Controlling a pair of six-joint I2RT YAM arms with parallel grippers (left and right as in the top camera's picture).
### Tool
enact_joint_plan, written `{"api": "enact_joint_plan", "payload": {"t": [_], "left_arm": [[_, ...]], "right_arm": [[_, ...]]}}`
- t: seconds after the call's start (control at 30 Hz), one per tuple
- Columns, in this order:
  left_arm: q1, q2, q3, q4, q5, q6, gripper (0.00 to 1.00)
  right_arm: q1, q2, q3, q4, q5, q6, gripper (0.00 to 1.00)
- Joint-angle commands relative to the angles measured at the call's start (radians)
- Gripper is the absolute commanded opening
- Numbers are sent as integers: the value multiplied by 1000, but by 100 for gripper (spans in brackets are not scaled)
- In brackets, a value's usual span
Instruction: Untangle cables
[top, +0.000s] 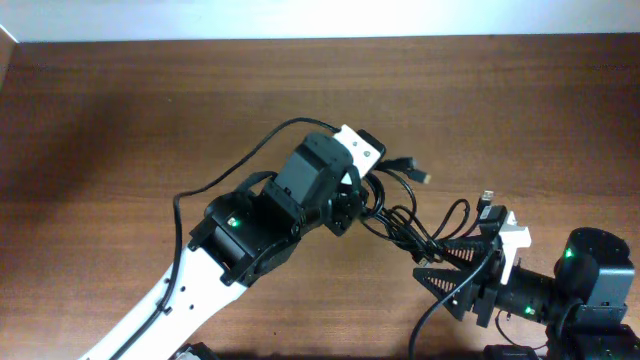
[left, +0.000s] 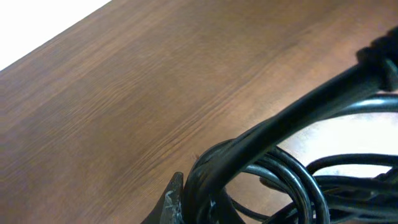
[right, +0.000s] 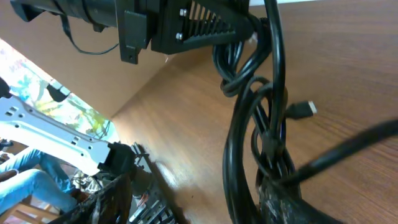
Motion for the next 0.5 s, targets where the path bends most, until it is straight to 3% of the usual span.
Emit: {"api": "enact_joint_plan", "payload": {"t": [0.0, 0.27, 0.4, 0.47], "left_arm": [[2, -4, 5, 18, -117, -211, 0], [2, -4, 5, 65, -137, -715, 0], [2, -4, 5, 58, -138, -725, 0], [2, -4, 5, 32, -137, -725, 0]], "right_arm": [[-3, 1, 12, -13, 31, -11, 64], [-3, 1, 12, -45, 103, -11, 64], [-3, 1, 12, -84, 299, 6, 64], [-3, 1, 12, -136, 571, 149, 64]]}}
